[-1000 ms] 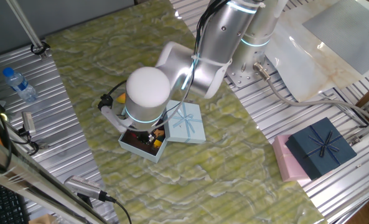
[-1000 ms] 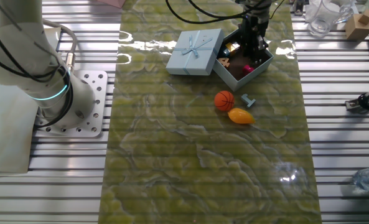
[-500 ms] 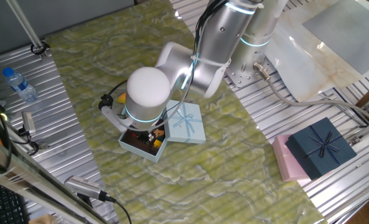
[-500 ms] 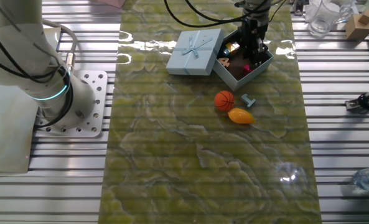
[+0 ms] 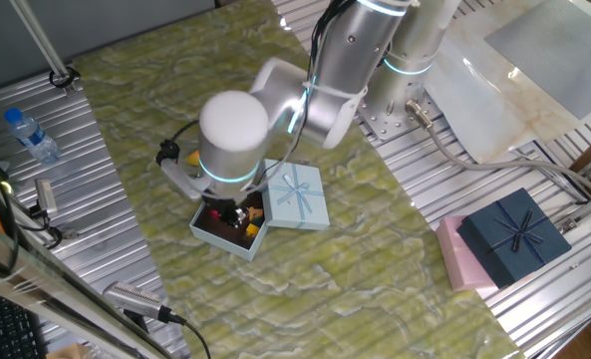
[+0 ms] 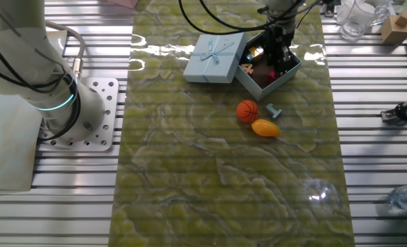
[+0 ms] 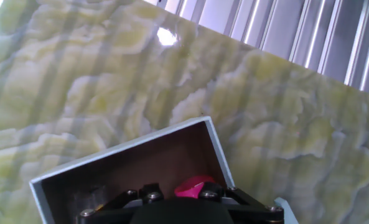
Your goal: Take everything out of the gift box
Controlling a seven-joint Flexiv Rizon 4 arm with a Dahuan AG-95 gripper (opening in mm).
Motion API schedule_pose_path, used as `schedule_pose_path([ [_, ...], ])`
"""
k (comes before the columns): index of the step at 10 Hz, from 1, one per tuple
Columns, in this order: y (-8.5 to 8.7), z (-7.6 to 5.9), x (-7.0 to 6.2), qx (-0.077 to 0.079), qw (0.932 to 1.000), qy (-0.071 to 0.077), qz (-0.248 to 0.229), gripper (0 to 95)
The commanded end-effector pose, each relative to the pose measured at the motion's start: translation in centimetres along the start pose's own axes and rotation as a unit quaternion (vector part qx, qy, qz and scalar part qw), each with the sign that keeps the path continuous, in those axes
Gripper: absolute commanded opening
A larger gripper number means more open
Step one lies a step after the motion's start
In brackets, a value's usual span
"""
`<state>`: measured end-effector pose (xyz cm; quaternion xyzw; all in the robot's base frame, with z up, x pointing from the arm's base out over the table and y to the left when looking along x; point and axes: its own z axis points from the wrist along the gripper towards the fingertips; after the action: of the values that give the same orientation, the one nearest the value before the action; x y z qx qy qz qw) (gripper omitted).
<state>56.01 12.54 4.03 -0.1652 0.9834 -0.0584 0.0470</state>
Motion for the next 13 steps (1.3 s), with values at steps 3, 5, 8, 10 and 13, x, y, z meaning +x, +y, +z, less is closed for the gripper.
schedule_pose_path([
  [3, 1.5, -0.5, -0.2, -0.021, 0.9996, -0.008, 0.014, 38.0],
  [5, 1.8, -0.6, -0.1, -0.031, 0.9993, -0.010, 0.018, 38.0],
  [8, 1.9, -0.7, 0.0, 0.002, 1.0000, -0.002, 0.005, 38.0],
  [10, 1.8, -0.7, 0.0, 0.027, 0.9996, 0.007, -0.001, 38.0],
  [13, 1.3, -0.9, 0.1, 0.059, 0.9979, 0.016, -0.020, 38.0],
])
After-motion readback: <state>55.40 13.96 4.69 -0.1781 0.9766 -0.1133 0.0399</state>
